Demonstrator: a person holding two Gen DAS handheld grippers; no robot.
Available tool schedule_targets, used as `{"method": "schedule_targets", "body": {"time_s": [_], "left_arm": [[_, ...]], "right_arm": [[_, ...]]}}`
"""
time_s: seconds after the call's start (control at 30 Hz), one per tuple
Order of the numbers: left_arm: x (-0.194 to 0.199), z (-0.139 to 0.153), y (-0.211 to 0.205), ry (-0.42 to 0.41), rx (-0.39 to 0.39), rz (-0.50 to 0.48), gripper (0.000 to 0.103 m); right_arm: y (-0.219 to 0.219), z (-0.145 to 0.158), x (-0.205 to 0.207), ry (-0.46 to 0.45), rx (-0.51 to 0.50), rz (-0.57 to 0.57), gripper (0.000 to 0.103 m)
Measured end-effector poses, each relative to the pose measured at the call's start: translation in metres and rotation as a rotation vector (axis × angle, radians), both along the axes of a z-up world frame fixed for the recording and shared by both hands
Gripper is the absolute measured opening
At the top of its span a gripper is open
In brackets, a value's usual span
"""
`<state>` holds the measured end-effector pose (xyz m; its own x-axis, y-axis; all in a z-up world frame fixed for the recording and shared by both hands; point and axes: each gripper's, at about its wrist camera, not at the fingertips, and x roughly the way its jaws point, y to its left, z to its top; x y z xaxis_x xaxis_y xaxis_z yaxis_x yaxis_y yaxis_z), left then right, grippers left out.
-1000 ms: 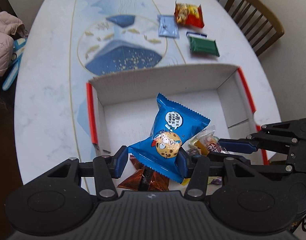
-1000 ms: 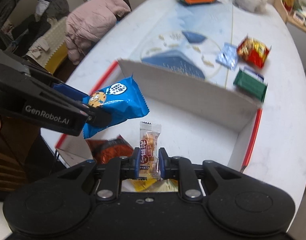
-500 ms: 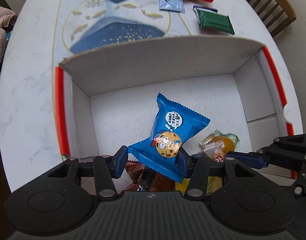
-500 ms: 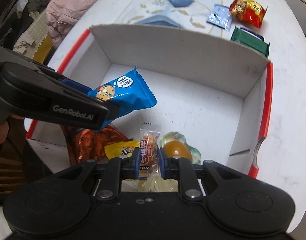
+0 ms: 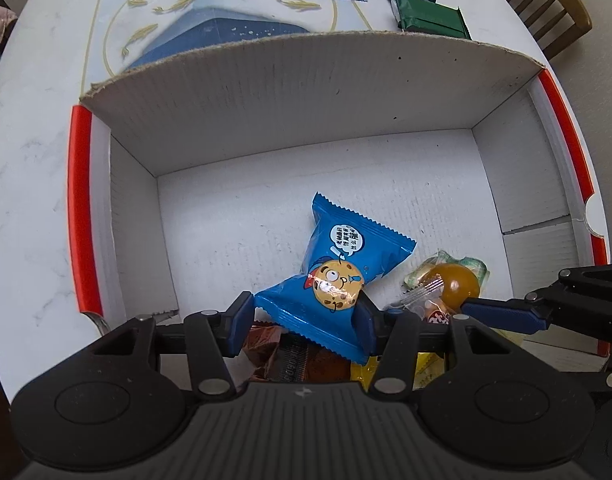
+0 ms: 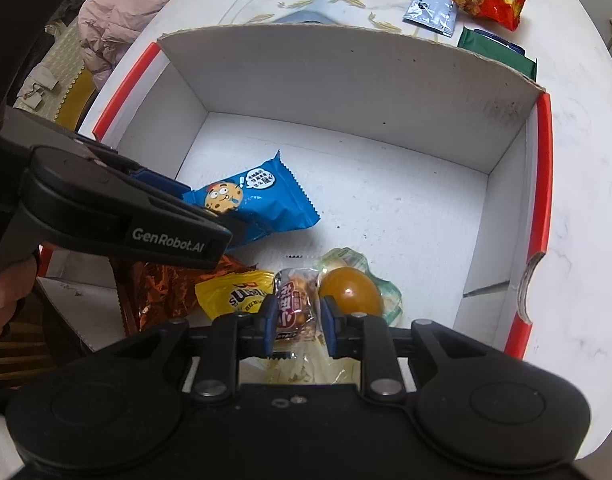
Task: Organize snacks
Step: 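Open both tools to drop the cookie packet and candy in the box, then withdraw both tools from the box toward the remaining snacks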
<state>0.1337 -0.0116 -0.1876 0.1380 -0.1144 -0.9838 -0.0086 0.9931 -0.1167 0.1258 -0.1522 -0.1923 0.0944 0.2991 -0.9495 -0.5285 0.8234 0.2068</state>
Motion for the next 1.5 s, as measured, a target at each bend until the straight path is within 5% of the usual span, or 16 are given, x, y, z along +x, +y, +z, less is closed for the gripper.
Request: {"method": "schedule_targets", "body": {"time_s": [0.57, 0.93, 1.5], "left_arm": [[-0.007, 0.026, 0.005, -0.053, -0.032, -0.01, 0.063], [-0.024, 0.077, 0.014, -0.173, -0.063, -0.024, 0.079], [-0.014, 0.166, 0.025, -0.363, -0.081, -0.06, 0.087]], "right_arm": [[-0.009, 0.02, -0.008, -0.039, 0.056, -0.037, 0.06], [-0.013, 0.072, -0.021, -0.144, 0.119, -0.048, 0.077], [-0.027, 0.154, -0.01, -0.365, 0.153, -0.041, 0.094]]}}
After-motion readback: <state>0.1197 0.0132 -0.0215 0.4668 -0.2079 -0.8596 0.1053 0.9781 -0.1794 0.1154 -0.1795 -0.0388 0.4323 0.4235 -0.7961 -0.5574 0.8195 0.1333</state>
